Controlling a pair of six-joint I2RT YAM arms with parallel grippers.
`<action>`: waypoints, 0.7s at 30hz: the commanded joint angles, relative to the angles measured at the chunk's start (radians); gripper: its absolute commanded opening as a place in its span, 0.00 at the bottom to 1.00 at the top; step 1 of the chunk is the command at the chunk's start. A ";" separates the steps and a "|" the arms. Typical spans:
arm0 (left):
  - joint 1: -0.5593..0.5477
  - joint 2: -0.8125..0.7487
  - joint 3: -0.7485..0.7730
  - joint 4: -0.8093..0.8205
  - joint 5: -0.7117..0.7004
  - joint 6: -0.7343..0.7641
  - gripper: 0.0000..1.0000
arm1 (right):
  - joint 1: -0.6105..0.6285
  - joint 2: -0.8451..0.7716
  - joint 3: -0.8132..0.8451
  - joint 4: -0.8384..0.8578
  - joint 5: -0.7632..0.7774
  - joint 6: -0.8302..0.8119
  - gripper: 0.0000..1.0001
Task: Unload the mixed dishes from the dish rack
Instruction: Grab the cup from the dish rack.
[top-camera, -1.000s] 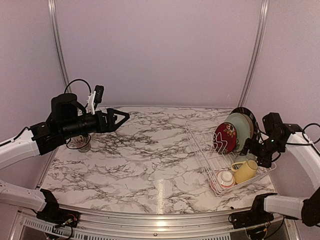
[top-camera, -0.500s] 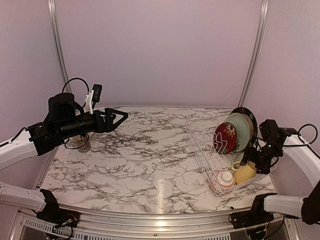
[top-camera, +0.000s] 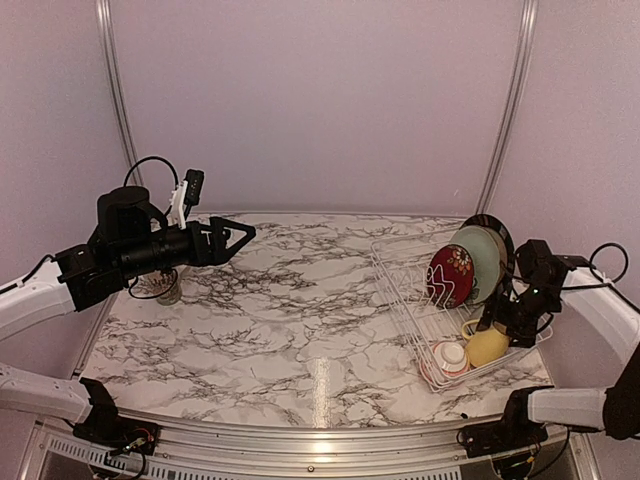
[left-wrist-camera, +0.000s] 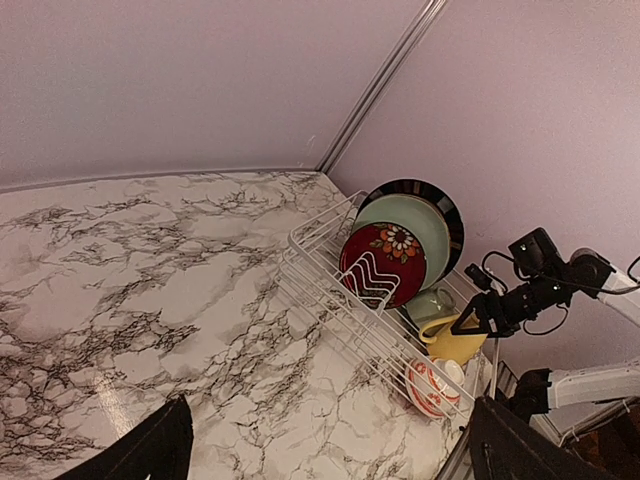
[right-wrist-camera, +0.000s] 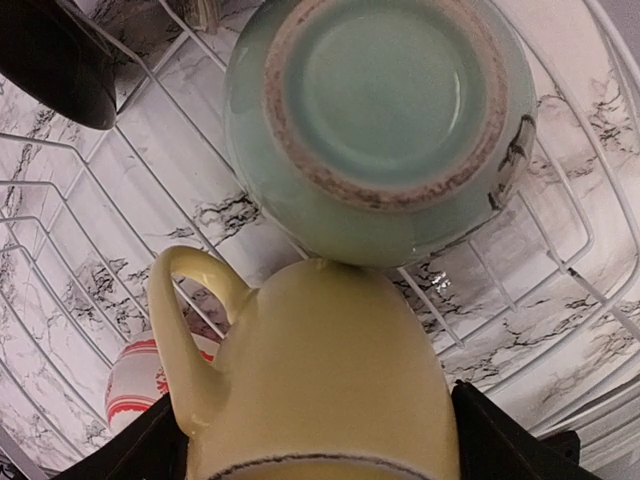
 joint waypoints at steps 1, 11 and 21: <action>-0.005 -0.019 0.006 -0.022 -0.005 0.012 0.99 | -0.005 0.020 0.000 0.046 0.000 0.006 0.88; -0.005 -0.041 0.002 -0.038 -0.021 0.011 0.99 | -0.006 0.016 -0.021 0.081 0.025 0.034 0.81; -0.004 -0.020 0.010 -0.032 -0.015 0.011 0.99 | -0.005 -0.035 -0.002 0.052 -0.008 0.030 0.44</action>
